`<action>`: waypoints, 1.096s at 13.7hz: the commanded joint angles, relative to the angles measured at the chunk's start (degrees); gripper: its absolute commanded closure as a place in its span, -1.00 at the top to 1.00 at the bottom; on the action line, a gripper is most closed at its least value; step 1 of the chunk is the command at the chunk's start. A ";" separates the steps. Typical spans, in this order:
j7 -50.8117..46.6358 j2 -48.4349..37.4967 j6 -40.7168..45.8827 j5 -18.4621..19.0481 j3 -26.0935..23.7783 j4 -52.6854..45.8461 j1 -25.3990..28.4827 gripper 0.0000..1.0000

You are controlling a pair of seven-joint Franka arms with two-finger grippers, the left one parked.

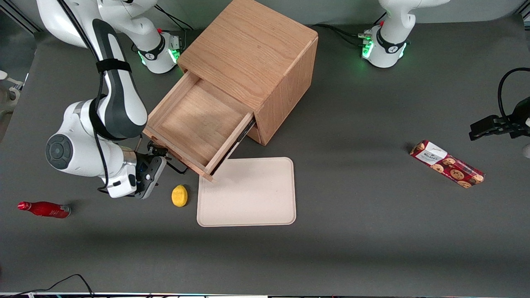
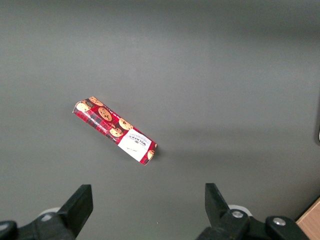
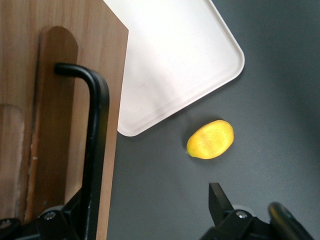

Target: Open upper drawer

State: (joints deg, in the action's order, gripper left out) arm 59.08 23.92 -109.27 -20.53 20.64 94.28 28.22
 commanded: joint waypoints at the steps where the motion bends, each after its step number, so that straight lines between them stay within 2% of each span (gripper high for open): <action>1: 2.09 1.56 0.81 -1.88 0.28 -2.52 -0.62 1.00; 12: 3.50 2.88 0.81 -1.88 0.28 -4.89 -2.56 1.00; 15: 2.88 2.18 3.87 -1.79 0.28 -7.43 -2.73 1.00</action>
State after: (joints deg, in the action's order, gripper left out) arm 60.42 25.07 -108.17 -21.04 20.67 91.49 26.74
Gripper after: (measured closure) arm 0.000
